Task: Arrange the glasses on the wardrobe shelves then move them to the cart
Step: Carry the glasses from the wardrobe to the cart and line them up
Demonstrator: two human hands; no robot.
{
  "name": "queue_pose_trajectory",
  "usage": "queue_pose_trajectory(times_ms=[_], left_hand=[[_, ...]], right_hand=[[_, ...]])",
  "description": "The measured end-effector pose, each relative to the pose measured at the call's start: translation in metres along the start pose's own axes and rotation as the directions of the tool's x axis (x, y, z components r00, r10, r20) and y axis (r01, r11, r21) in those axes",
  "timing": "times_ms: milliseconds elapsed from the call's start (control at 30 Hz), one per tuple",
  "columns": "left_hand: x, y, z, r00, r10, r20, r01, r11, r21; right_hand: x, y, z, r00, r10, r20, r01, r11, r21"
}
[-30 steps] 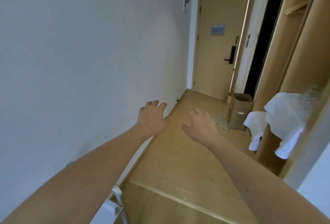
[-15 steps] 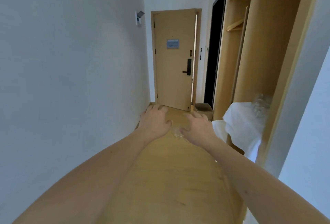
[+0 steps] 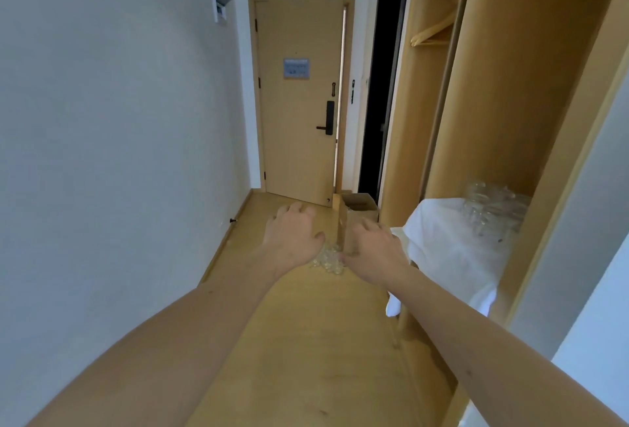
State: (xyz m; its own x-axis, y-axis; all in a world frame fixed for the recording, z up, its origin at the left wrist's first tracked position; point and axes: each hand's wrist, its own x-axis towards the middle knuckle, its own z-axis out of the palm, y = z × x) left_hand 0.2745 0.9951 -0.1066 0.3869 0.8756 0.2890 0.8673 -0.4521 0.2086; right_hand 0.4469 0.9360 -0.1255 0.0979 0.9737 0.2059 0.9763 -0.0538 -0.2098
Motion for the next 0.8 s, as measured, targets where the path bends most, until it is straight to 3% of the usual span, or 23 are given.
queue_pose_trajectory(times_ms=[533, 800], left_hand=[[0.188, -0.093, 0.019, 0.973, 0.222, 0.058, -0.218, 0.974, -0.067], [0.255, -0.094, 0.057, 0.947, 0.313, 0.074, -0.299, 0.941, -0.158]], right_hand=[[0.172, -0.029, 0.031, 0.964, 0.253, -0.077, -0.251, 0.968, 0.025], [0.207, -0.001, 0.046, 0.926, 0.371, -0.065, -0.374, 0.927, -0.036]])
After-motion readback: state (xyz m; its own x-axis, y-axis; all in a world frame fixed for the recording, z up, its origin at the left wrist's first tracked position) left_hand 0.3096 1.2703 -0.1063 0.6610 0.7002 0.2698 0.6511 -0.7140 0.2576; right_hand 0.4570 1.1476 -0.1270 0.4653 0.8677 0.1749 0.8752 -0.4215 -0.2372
